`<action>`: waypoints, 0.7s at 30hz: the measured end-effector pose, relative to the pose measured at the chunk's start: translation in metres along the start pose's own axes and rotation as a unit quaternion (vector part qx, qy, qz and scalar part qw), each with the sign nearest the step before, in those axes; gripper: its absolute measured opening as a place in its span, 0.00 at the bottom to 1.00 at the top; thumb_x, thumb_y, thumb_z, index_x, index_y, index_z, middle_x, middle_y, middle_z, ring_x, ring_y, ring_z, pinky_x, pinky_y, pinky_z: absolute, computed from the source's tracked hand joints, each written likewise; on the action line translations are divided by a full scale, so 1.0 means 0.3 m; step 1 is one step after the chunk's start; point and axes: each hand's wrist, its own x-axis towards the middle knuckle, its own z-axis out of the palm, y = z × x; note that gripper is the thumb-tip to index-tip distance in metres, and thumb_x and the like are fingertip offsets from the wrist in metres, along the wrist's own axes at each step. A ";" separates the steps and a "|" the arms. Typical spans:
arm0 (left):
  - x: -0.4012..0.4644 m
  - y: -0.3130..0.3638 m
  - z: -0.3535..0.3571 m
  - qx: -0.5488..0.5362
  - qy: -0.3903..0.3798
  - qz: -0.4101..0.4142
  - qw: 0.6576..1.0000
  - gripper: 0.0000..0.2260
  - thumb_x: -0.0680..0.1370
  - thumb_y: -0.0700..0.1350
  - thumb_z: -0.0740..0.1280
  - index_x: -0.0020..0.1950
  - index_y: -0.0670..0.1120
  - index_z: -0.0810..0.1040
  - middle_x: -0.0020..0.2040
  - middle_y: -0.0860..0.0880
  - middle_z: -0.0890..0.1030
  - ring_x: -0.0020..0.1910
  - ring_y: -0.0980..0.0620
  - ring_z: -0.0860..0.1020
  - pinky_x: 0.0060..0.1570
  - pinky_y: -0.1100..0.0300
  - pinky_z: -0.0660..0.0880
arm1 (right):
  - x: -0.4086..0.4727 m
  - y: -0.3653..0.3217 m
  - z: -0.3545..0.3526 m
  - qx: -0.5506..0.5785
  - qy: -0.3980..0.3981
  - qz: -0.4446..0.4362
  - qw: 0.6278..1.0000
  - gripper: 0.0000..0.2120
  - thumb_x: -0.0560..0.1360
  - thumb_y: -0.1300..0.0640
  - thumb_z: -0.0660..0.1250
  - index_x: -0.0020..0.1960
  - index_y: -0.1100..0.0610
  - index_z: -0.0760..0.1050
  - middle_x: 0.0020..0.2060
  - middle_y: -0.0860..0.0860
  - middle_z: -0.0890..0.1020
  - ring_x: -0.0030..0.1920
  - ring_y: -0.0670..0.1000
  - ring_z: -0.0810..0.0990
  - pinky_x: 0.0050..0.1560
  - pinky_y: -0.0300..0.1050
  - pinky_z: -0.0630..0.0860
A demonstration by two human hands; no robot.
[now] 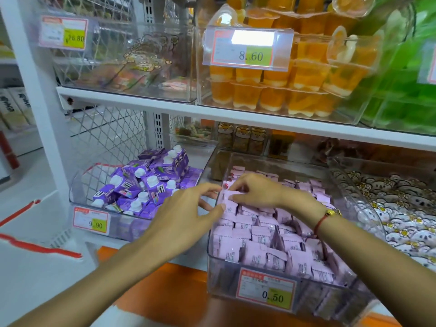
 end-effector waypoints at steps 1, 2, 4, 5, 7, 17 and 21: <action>-0.005 0.001 0.001 -0.008 -0.006 -0.004 1.000 0.11 0.74 0.55 0.68 0.55 0.64 0.75 0.42 0.64 0.80 0.32 0.73 0.73 0.42 0.61 0.72 | 0.006 -0.009 -0.009 -0.013 0.001 0.012 1.000 0.12 0.75 0.50 0.68 0.54 0.54 0.82 0.45 0.46 0.80 0.45 0.45 0.76 0.45 0.40 0.70; -0.008 0.000 0.001 -0.017 -0.009 -0.004 1.000 0.12 0.74 0.54 0.68 0.56 0.63 0.76 0.41 0.64 0.80 0.30 0.73 0.72 0.40 0.62 0.71 | 0.012 -0.013 -0.014 -0.020 0.008 0.024 0.999 0.12 0.74 0.50 0.69 0.53 0.55 0.82 0.45 0.47 0.81 0.44 0.46 0.77 0.44 0.40 0.71; -0.013 -0.001 0.001 -0.042 -0.015 -0.005 0.999 0.12 0.75 0.52 0.68 0.57 0.62 0.76 0.42 0.63 0.81 0.31 0.71 0.74 0.35 0.63 0.69 | 0.021 -0.016 -0.014 -0.002 0.018 0.045 0.999 0.12 0.71 0.51 0.72 0.50 0.57 0.83 0.44 0.48 0.82 0.44 0.46 0.78 0.42 0.39 0.72; -0.014 -0.001 0.000 -0.054 -0.017 -0.005 0.998 0.12 0.75 0.51 0.68 0.58 0.61 0.76 0.44 0.62 0.81 0.34 0.70 0.76 0.36 0.63 0.70 | 0.021 -0.015 -0.011 0.025 0.016 0.056 0.998 0.11 0.71 0.52 0.73 0.49 0.58 0.83 0.43 0.48 0.82 0.43 0.46 0.78 0.41 0.39 0.72; -0.015 0.000 0.000 -0.071 -0.020 -0.009 0.997 0.12 0.75 0.50 0.69 0.58 0.58 0.77 0.49 0.62 0.81 0.40 0.67 0.79 0.44 0.61 0.74 | 0.016 -0.009 -0.005 0.115 0.027 0.083 0.990 0.09 0.71 0.55 0.73 0.46 0.60 0.84 0.40 0.51 0.84 0.40 0.44 0.79 0.37 0.35 0.73; -0.010 -0.005 0.005 -0.093 -0.017 -0.004 0.996 0.10 0.74 0.50 0.69 0.55 0.59 0.77 0.52 0.62 0.80 0.40 0.66 0.79 0.48 0.61 0.74 | -0.006 -0.013 -0.027 0.118 0.012 0.080 0.990 0.08 0.70 0.57 0.73 0.49 0.57 0.81 0.40 0.47 0.82 0.38 0.42 0.77 0.37 0.31 0.72; -0.010 -0.007 0.004 -0.082 -0.014 -0.002 0.997 0.10 0.74 0.51 0.68 0.54 0.61 0.76 0.51 0.63 0.80 0.40 0.67 0.79 0.48 0.61 0.74 | 0.005 -0.024 -0.030 0.061 -0.002 0.097 0.993 0.11 0.69 0.55 0.74 0.50 0.58 0.82 0.36 0.47 0.80 0.37 0.46 0.75 0.38 0.39 0.73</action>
